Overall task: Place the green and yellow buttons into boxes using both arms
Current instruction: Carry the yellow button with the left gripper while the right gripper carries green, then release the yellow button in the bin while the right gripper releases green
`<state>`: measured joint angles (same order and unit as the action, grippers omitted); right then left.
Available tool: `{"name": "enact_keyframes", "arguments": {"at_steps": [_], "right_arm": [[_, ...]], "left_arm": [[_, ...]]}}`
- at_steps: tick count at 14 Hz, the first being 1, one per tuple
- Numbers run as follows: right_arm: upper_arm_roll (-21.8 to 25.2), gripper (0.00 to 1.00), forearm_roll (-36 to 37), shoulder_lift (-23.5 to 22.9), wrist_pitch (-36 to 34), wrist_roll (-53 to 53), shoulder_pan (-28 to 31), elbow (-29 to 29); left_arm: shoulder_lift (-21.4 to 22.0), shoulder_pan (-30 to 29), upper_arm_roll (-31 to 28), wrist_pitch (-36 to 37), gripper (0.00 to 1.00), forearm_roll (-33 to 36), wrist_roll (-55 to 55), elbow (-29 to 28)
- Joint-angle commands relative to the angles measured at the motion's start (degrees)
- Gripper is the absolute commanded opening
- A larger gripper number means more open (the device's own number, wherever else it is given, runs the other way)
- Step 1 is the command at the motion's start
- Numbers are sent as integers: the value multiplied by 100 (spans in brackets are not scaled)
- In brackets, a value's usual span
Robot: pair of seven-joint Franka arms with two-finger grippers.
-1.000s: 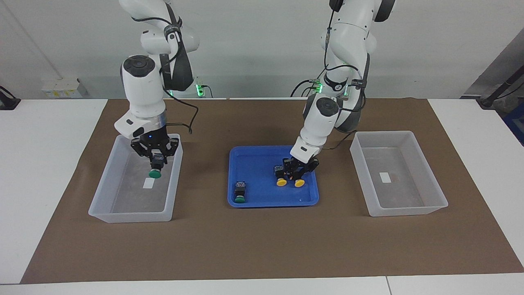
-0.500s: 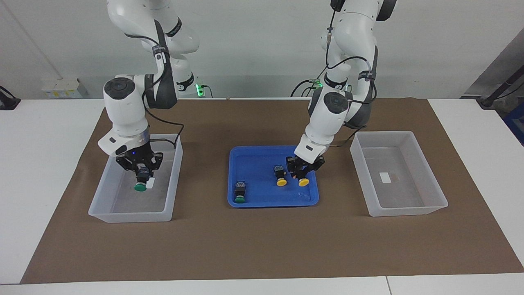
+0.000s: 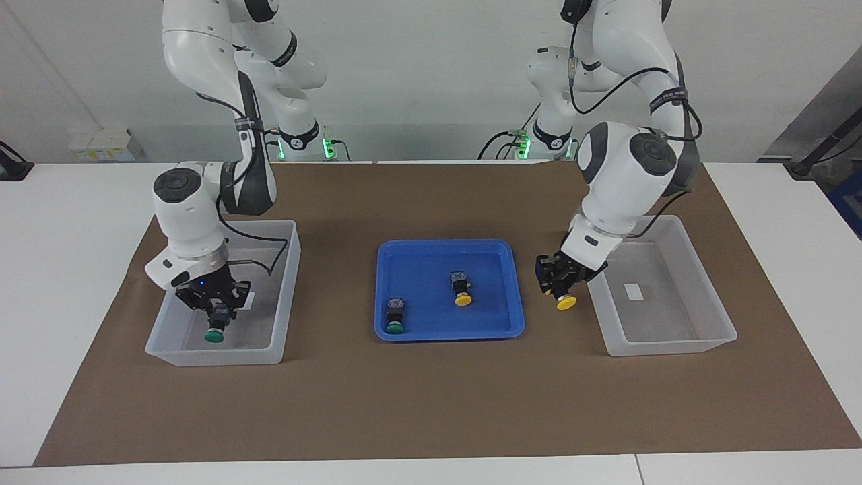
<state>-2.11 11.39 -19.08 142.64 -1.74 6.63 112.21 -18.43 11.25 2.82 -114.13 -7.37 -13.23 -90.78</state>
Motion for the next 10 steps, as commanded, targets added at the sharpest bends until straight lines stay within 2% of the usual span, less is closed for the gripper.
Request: {"name": "enact_keyframes", "arguments": {"at_steps": [1,2,3,6,8,10], "right_arm": [[-70,27,-40,-219,106,-195,171,-182],[-70,83,-49,-219,106,-204,180,-182],[-70,100,-49,-219,97,-204,215,-182],[-70,100,-49,-114,53,-169,172,-217],[-79,100,-110,201,-87,-169,128,-252],[-79,100,-267,509,-394,-152,-12,-261]], "left_arm": [[6,-306,26,408,0,113,390,244],[-3,-481,26,479,0,121,487,280],[6,-692,26,488,0,208,775,272],[6,-1150,26,453,0,314,1804,210],[41,-1265,17,383,0,507,1964,70],[198,-1274,8,121,0,604,1964,-324]]}}
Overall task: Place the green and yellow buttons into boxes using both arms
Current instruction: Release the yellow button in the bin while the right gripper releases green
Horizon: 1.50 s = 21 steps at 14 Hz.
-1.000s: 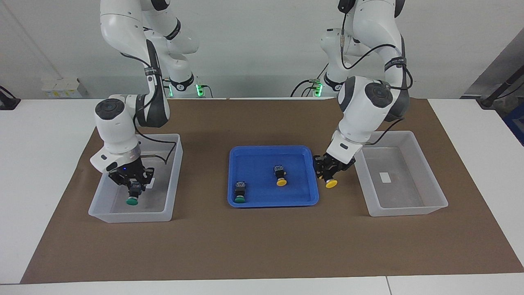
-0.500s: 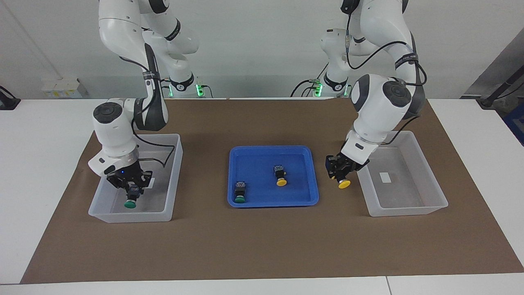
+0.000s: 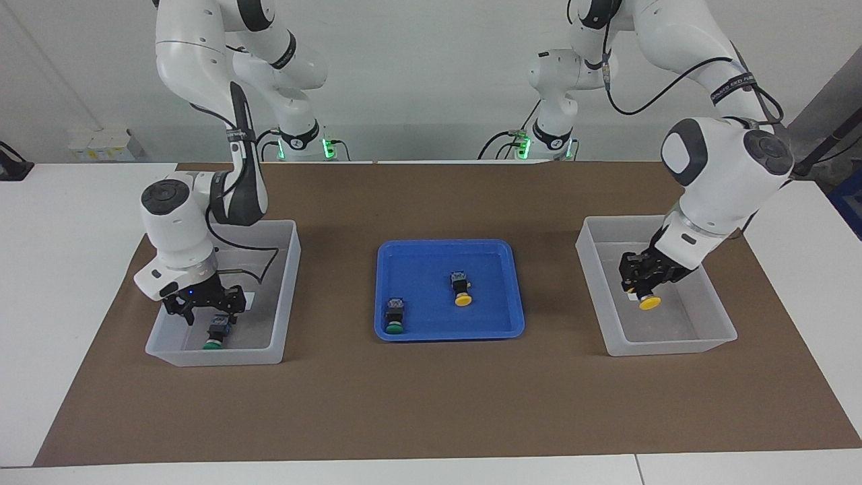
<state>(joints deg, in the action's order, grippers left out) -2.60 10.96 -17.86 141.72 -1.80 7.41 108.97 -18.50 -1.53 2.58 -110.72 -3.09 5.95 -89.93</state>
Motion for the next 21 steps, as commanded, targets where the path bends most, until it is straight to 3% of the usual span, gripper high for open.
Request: {"name": "enact_keyframes", "arguments": {"at_steps": [1,3,8,11,14,15,16,18,19,21], "right_arm": [[-31,100,-426,511,-433,-136,-177,63],[-31,100,-865,748,-741,91,-344,63],[-31,100,-911,987,-1015,724,-1020,81],[-22,100,-780,733,-648,1618,-1732,37],[-22,100,-551,206,-452,2269,-2128,-558],[-13,100,-551,22,-461,2516,-2303,-778],[-4,100,-481,-111,-461,2666,-2444,-885],[-22,100,316,-331,-478,2737,-2586,-1113],[-30,100,398,-445,-548,2799,-2586,-1332],[-22,100,407,-630,-514,2983,-2674,-1466]], "left_arm": [[302,-5,32,-535,0,186,47,-724],[408,-84,32,-1177,0,186,47,-1279],[303,-93,32,-1696,0,221,47,-1535],[66,-93,32,-2215,0,221,47,-1738],[-13,-101,24,-2568,3,213,47,-1993],[-13,-128,23,-2525,17,221,47,-1993],[-13,-128,23,-2524,39,221,56,-1993],[-13,-128,23,-2516,57,221,56,-1976],[-13,-137,15,-2507,67,239,56,-1949],[-22,-137,15,-2472,75,440,56,-1879]]}}
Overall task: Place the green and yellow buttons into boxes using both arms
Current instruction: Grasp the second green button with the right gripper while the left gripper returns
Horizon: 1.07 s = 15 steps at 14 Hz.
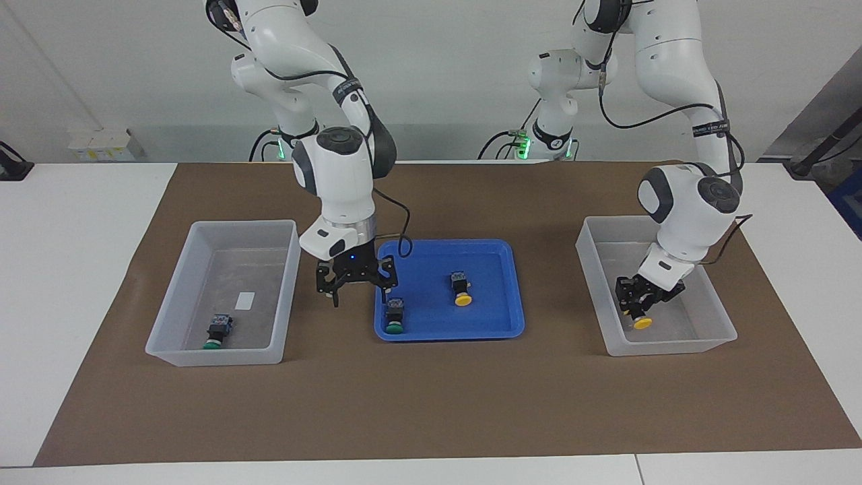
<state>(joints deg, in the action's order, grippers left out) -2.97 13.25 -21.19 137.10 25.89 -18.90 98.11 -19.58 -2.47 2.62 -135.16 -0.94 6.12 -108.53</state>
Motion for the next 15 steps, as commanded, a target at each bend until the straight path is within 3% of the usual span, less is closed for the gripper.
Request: {"name": "enact_keyframes", "arguments": {"at_steps": [1,4,8,10,15], "right_arm": [[7,100,239,-455,27,320,-70,-406],[33,100,370,-834,28,978,-518,-538],[16,89,741,-870,28,1402,-554,-477],[16,79,749,-896,28,1428,-571,-450],[16,78,775,-984,45,1586,-694,-380]], "left_arm": [[86,-43,19,102,78,286,39,103],[68,62,20,848,83,296,21,691],[77,431,20,2193,83,287,-293,1684],[94,755,11,2432,83,296,-812,1782],[138,1344,28,2424,83,287,-1876,1704]]}}
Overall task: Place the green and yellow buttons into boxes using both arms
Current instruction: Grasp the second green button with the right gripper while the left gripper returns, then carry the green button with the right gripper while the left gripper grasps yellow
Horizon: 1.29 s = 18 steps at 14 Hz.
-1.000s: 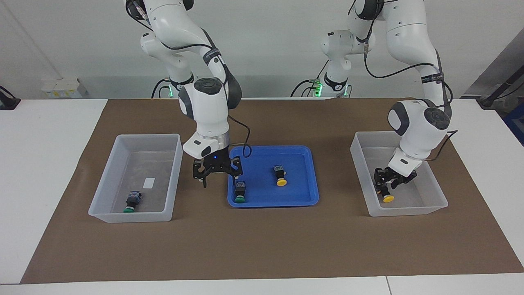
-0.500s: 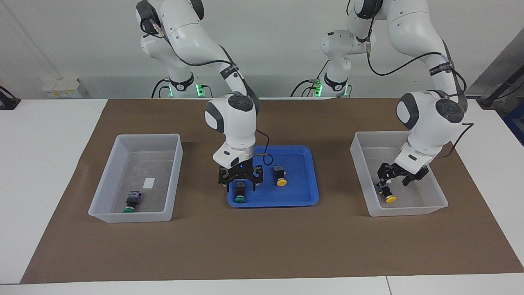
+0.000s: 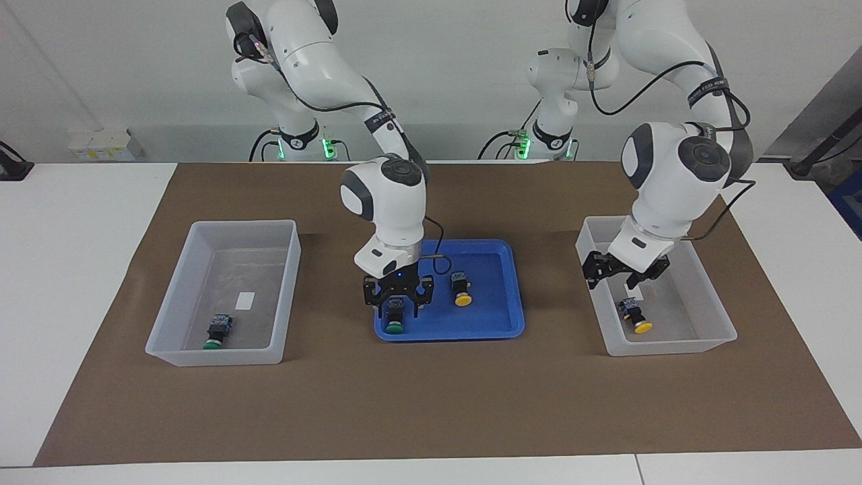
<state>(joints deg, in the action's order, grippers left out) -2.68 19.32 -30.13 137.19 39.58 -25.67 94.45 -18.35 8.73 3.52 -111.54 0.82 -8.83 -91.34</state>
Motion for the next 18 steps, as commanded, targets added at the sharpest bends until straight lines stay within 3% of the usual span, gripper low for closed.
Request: {"name": "enact_keyframes", "arguments": {"at_steps": [1,8,10,12,13,14,18], "right_arm": [[-13,78,230,-90,28,217,-17,55],[-13,76,274,-72,167,235,-44,310],[-13,64,266,-64,282,244,-35,398],[-13,45,266,-55,370,235,9,460],[-13,30,248,-55,361,244,9,477],[-13,0,204,-46,309,235,9,451],[-22,0,73,409,-67,174,210,425]], "left_arm": [[33,382,-62,27,83,111,-591,-85],[226,928,-27,-658,81,-160,-1209,-735],[261,1086,-27,-974,80,-223,-1418,-998],[288,1218,-27,-1098,76,-231,-1534,-1183],[288,1271,-18,-1177,76,-231,-1586,-1228],[270,1350,-18,-1325,75,-284,-1648,-1315],[42,1728,-27,-2046,75,-425,-1920,-1606]]}}
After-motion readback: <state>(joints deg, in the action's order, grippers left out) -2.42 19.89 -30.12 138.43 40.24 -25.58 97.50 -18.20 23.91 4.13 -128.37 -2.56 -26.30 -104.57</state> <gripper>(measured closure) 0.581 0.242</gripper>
